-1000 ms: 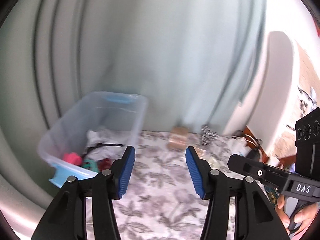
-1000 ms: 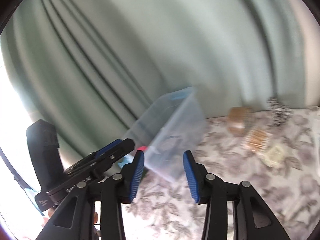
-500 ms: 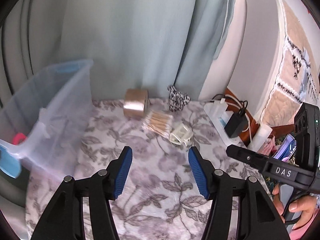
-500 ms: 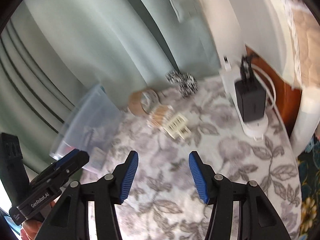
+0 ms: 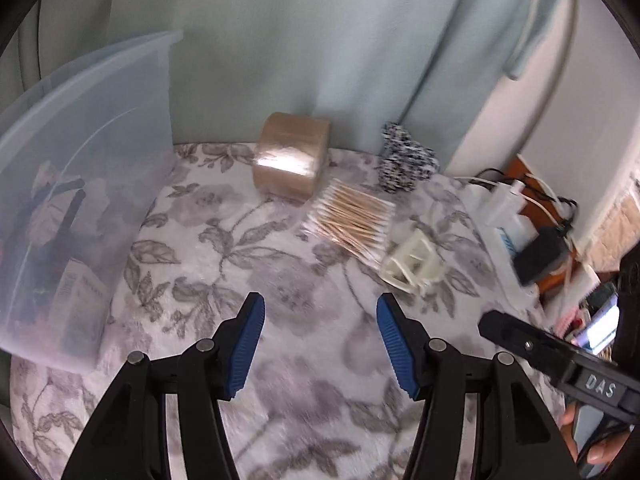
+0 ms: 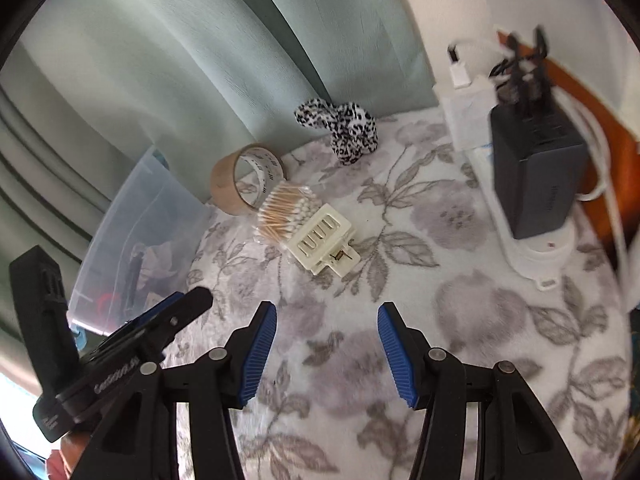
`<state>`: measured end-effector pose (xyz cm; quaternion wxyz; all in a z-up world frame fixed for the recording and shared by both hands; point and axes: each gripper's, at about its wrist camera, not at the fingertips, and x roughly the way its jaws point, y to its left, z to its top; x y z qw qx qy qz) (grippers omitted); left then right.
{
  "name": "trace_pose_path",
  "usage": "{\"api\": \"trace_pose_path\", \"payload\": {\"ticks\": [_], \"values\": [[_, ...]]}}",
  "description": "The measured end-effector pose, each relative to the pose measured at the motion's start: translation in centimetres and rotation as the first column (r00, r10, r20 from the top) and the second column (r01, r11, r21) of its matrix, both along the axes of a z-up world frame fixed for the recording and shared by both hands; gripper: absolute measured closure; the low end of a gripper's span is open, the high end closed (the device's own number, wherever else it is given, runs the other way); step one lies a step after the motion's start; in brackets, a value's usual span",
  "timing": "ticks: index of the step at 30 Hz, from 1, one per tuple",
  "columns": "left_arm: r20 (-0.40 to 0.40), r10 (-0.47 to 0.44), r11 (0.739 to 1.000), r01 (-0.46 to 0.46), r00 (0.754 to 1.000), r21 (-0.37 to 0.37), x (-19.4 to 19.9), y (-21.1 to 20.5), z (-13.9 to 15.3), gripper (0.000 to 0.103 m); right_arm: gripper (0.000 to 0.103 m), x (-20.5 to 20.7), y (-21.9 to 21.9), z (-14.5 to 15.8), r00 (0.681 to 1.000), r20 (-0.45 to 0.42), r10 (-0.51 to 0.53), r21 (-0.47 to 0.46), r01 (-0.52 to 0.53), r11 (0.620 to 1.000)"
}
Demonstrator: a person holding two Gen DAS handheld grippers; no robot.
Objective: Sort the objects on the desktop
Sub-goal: 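Move the left gripper to the cotton swab bag while the right approaches the cream holder, then close the left gripper on the cotton swab bag while the right grips the cream holder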
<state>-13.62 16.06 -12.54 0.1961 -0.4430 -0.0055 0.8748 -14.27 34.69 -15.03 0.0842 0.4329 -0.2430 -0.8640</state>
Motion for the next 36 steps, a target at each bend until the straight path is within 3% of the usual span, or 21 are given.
{"api": "trace_pose_path", "payload": {"ticks": [4, 12, 18, 23, 36], "values": [[0.009, 0.020, 1.000, -0.020, 1.000, -0.002, -2.2, 0.0, -0.6, 0.044, 0.046, -2.4, -0.8, -1.3, 0.999, 0.028, 0.020, 0.010, -0.020, 1.000], [0.026, 0.032, 0.999, -0.032, 0.999, 0.013, -3.4, -0.7, -1.9, 0.044, 0.045, -5.9, -2.0, -2.8, 0.998, 0.041, 0.057, 0.130, -0.062, 0.990], [0.055, 0.032, 0.999, -0.034, 0.998, 0.033, -4.5, -0.7, -2.7, 0.044, 0.040, -7.0, -3.5, -2.9, 0.991, 0.025, 0.133, 0.204, -0.136, 0.970], [0.068, 0.036, 0.998, -0.039, 0.997, 0.043, -5.4, -0.6, -3.1, 0.044, 0.040, -7.4, -3.9, -3.3, 0.992, 0.010, 0.129, 0.236, -0.128, 0.963], [0.085, -0.055, 0.993, 0.046, 0.995, 0.106, -6.6, 0.1, -4.1, 0.044, 0.050, -6.4, -2.1, -3.0, 0.997, 0.000, 0.072, 0.178, -0.070, 0.981]]}}
